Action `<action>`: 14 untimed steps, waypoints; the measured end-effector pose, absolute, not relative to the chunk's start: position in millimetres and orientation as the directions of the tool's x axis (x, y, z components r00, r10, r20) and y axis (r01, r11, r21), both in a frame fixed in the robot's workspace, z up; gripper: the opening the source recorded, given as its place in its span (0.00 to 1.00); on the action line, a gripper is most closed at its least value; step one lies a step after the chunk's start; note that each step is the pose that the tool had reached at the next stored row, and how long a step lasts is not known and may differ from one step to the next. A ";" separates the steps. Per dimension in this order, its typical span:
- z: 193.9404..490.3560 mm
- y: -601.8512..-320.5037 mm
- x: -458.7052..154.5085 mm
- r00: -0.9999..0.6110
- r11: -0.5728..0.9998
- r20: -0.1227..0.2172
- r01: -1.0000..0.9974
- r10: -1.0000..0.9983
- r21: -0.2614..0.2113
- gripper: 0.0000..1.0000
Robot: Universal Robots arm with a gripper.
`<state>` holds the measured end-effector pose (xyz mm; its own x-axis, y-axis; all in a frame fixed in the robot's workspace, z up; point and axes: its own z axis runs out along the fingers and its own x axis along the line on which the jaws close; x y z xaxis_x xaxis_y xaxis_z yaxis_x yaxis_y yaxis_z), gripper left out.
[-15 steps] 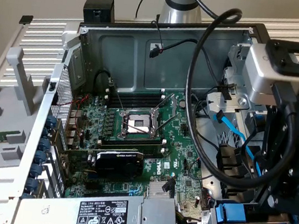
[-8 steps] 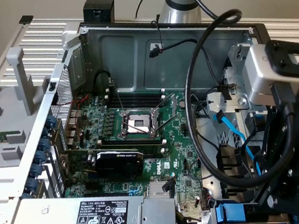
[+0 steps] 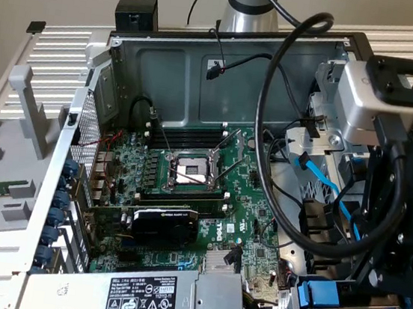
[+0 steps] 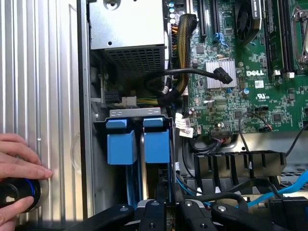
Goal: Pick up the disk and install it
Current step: 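Insert the first disk wire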
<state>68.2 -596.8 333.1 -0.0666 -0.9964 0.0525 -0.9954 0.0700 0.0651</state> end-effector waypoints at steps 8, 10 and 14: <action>333.0 -596.7 68.4 -0.069 0.073 0.053 -0.995 -0.996 0.065 0.17; 333.1 -596.7 68.5 -0.070 0.073 0.053 -0.995 -0.996 0.065 0.17; 333.1 -596.7 68.7 -0.070 0.074 0.053 -0.995 -0.996 0.065 0.17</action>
